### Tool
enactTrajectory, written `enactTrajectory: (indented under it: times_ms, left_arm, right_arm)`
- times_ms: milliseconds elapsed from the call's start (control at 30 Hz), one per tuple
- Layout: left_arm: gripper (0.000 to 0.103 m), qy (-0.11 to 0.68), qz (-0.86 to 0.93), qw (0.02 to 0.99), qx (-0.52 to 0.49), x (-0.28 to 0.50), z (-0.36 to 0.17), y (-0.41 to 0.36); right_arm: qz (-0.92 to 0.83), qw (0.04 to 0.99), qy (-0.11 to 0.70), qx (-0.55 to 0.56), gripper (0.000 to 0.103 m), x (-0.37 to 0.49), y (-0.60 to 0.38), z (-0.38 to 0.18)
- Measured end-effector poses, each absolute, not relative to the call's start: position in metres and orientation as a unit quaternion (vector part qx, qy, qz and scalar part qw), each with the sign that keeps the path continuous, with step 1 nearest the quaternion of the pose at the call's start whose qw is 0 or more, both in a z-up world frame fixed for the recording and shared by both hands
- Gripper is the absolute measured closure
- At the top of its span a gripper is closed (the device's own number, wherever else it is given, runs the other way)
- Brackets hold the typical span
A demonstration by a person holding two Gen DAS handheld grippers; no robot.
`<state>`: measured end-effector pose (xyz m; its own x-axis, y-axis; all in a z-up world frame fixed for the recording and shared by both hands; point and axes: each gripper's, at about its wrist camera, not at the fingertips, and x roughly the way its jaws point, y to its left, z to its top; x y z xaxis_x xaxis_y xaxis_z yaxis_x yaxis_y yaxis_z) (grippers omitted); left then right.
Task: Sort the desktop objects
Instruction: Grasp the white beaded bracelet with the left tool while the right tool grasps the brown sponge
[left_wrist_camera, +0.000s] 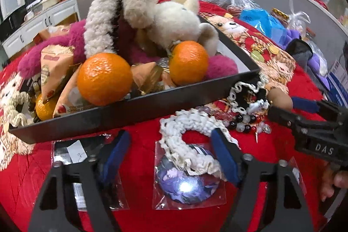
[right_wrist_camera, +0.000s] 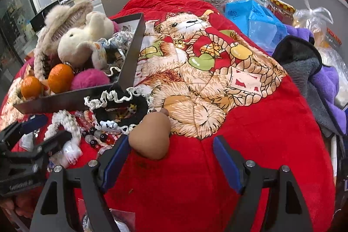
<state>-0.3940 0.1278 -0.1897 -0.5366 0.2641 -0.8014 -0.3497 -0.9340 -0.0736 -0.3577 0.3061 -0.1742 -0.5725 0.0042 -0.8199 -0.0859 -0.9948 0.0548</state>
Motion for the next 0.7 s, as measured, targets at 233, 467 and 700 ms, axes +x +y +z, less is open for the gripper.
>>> enactTrajectory:
  times_ms: [233,467,700]
  left_arm:
    - [0.078,0.039,0.877,0.174,-0.445,-0.391,-0.186,0.125]
    - [0.09,0.016,0.878,0.183,-0.443,-0.387,-0.177,0.11]
    - [0.09,0.016,0.89,0.189,-0.414,-0.373,-0.149,0.103]
  right_arm:
    - [0.889,0.005,0.053,-0.454,0.067,-0.354,0.301,-0.171]
    - [0.893,0.013,0.062,-0.446,0.068,-0.35,0.304,-0.167]
    - [0.907,0.002,0.073,-0.415,0.068,-0.336,0.301,-0.148]
